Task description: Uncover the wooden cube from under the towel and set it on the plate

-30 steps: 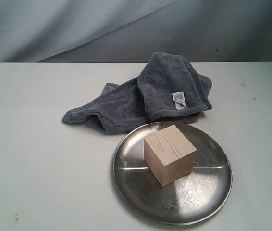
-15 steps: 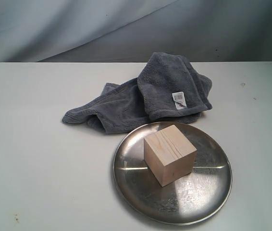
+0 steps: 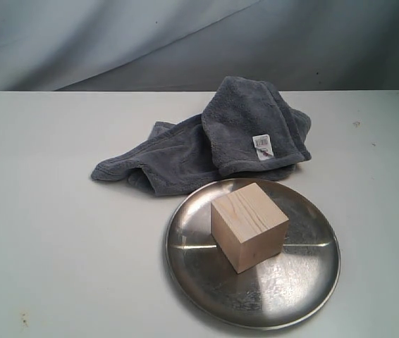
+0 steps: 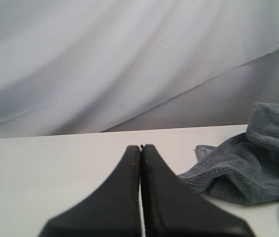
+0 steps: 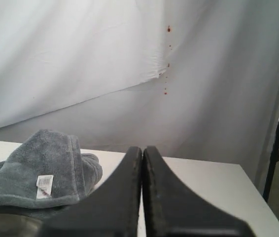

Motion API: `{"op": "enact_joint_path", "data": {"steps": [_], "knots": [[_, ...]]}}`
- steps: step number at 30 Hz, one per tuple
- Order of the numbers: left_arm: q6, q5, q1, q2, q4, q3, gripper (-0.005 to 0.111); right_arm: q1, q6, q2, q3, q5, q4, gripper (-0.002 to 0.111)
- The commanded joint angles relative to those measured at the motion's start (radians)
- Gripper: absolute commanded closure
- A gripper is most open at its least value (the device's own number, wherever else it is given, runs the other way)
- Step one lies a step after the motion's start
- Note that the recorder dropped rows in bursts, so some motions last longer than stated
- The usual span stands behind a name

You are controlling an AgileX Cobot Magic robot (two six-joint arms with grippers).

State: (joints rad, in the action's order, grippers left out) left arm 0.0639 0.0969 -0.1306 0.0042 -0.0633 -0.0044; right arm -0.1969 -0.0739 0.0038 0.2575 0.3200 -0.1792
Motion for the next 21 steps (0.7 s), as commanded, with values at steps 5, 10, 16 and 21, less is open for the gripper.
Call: {"op": "enact_joint_path", "data": {"steps": [5,10,16,21], "knots": [[-0.002,-0.011,0.002,-0.004,-0.002,0.004,0.107,-0.002,0.021,-0.004,-0.053,0.013,0.124,0.108],[-0.002,-0.011,0.002,-0.004,-0.002,0.004,0.107,-0.002,0.016,-0.004,-0.103,-0.060,0.149,0.108],[-0.002,-0.011,0.002,-0.004,-0.002,0.004,0.107,-0.002,0.062,-0.004,-0.213,-0.258,0.135,0.108],[-0.002,-0.011,0.002,-0.004,-0.002,0.004,0.107,-0.002,0.074,-0.004,-0.258,-0.345,0.109,0.108]]}}
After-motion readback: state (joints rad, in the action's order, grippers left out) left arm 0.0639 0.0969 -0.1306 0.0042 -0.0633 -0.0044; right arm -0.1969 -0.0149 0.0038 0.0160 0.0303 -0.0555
